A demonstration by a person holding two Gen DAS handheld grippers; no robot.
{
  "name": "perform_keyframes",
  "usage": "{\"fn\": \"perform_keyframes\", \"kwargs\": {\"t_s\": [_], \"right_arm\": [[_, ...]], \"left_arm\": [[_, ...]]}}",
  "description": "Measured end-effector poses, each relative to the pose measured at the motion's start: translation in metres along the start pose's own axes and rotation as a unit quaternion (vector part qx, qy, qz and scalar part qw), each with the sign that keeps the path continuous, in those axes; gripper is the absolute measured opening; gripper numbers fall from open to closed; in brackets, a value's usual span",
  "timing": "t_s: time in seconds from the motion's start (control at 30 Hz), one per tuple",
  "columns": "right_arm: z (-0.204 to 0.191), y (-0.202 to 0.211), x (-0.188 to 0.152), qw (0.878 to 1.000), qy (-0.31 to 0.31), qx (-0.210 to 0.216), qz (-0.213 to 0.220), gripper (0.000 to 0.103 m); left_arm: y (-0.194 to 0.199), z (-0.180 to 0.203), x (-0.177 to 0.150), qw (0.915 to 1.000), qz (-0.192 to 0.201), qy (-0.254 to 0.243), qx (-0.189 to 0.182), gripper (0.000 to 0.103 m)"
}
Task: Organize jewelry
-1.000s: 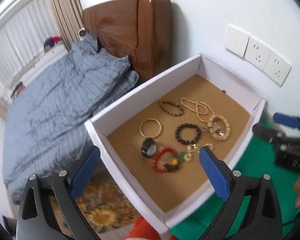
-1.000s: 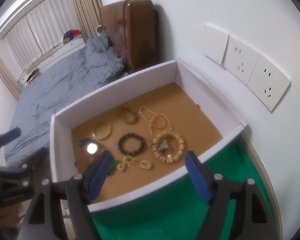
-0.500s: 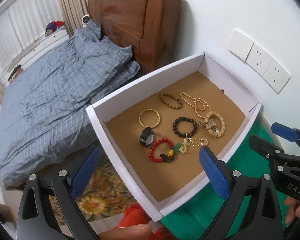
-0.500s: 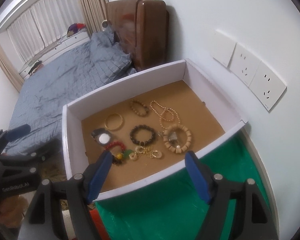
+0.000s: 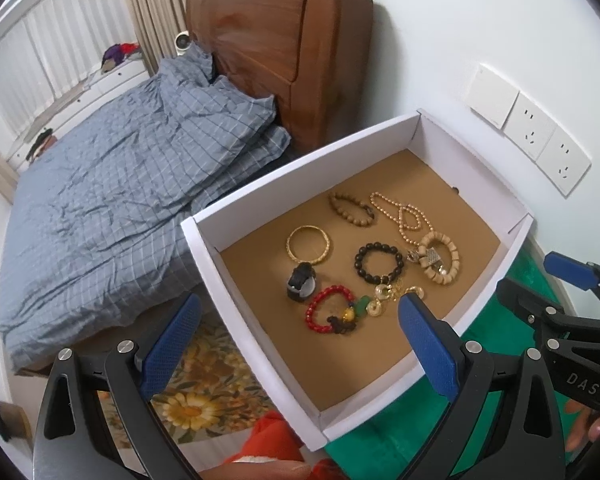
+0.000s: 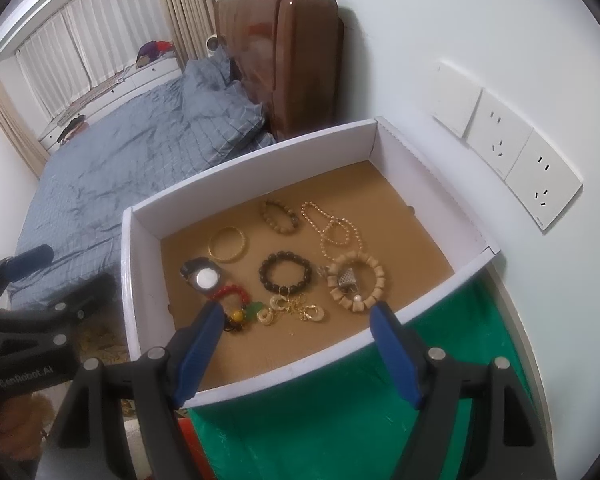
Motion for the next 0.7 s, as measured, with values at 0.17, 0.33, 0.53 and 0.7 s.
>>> {"fn": "perform_keyframes", "kwargs": {"t_s": [0.17,0.33,0.53,0.7], "right_arm": [[0.0003,-0.0011,0.0003,1.000,-0.002,0.000,-0.002,0.078],[0.0002,-0.0019,0.0001,1.000,-0.001,-0.001,-0.003,0.078],[-0.0008,-0.0036,-0.0027,1.000,-0.001,-0.002,-0.005,0.078],[-0.0005,-0.0022,-0.0044,1.000,-0.004,-0.006,-0.007,0.078]], "left_arm": [[-0.0021,0.0001,-0.0005,1.0000,-0.001,0.001,0.005,0.099],[-0.0027,-0.0011,-0.0015,1.0000,-0.003,0.001,0.009,0.099],[-0.0014,-0.0030,-0.0014,0.9999,0.000,0.001,0.013,0.099],[-0.0017,-0.0039,-0.0019,1.0000,-0.002,0.005,0.007,0.099]]}}
Point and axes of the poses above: each gripper's, at about its wrist camera, not at the fingertips, and y roughly against the way its jaws point, z to its right, x to its top, the point moved 9 cm from there along -y, roughly the way its jaws point, and after that the axes turned 14 degrees about y, right-handed, at the moved point
